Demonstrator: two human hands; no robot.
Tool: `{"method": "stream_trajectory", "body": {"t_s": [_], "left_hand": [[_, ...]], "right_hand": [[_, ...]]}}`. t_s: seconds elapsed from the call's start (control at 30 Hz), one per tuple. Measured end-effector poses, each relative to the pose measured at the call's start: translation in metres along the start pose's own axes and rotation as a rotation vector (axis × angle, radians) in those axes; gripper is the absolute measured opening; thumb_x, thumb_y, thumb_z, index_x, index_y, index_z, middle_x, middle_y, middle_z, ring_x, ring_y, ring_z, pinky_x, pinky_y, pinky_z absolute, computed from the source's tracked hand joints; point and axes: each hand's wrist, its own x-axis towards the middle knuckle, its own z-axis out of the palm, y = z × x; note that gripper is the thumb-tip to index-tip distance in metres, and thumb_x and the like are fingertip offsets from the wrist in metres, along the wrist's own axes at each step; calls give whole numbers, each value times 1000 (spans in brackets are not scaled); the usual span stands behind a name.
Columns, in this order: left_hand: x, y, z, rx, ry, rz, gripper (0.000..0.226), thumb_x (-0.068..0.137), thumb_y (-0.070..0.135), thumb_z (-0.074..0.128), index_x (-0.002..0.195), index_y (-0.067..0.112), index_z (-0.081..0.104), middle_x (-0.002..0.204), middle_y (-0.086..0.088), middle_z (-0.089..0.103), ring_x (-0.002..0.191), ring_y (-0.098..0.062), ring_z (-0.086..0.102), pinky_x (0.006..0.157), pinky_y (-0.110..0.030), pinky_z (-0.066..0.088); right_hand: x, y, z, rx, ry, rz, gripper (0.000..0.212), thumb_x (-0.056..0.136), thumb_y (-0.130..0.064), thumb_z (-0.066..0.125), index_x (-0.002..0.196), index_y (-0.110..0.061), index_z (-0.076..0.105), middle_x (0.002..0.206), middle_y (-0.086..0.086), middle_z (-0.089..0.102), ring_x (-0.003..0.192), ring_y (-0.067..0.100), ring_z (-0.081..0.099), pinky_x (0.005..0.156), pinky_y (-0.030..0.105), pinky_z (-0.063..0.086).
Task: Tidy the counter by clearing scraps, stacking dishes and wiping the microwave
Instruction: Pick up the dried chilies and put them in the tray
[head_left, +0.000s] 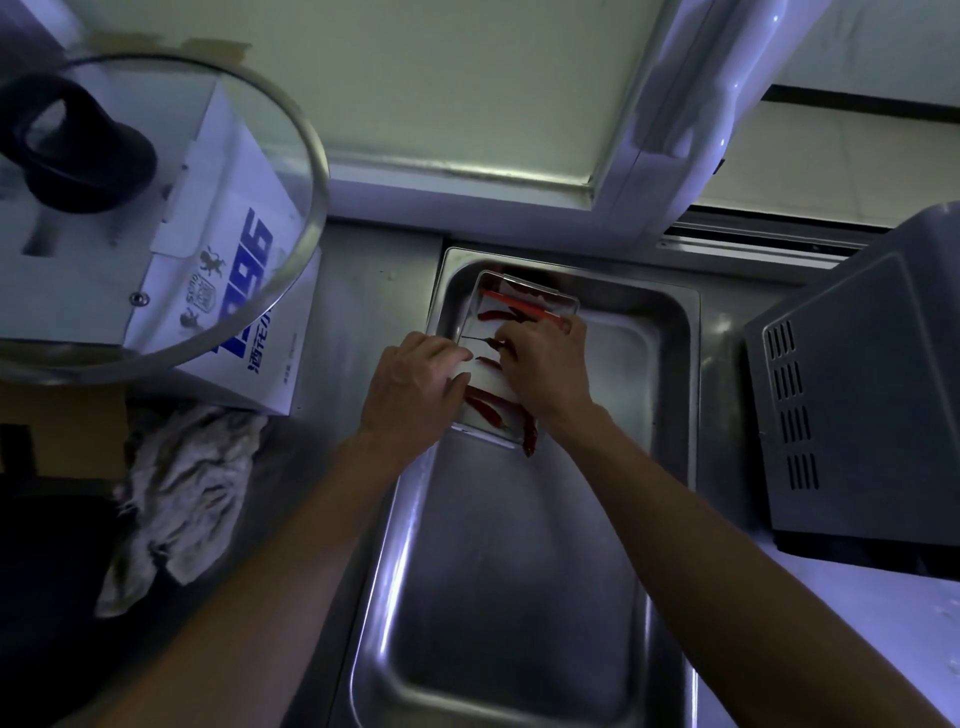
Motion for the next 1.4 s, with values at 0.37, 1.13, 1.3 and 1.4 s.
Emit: {"method": "stream_trajectory", "body": {"t_s": [0.37,1.13,1.3,1.4], "left_hand": [[-20,42,-20,41,18,5,25,90,23,66,114,17,67,113,1,68,107,-23,57,84,-41,44],[-211,303,44,-76,-121,199,27,89,22,67,115,17,70,116,1,70,111,-24,60,91,-43,48],[-238,359,79,-78,-197,267,29,90,22,67,117,14,70,116,-2,70,111,-27,60,92,-43,48],[-248,386,98,-65,-254,288,30,91,25,65,119,17,69,119,1,68,114,-24,57,93,-41,45]], "right_hand": [[-80,8,-53,98,86,-22,23,90,-9,64,110,-14,73,107,5,74,102,27,66,93,47,48],[-426,135,-153,298,78,431,29,92,-19,65,120,-19,70,119,3,69,106,24,64,89,36,52],[-489,173,-163,288,108,524,29,89,-20,67,118,-19,71,116,2,72,104,23,66,87,35,53],[-519,194,-168,275,114,571,29,88,-20,68,116,-19,72,116,3,73,99,24,69,84,33,54]]}}
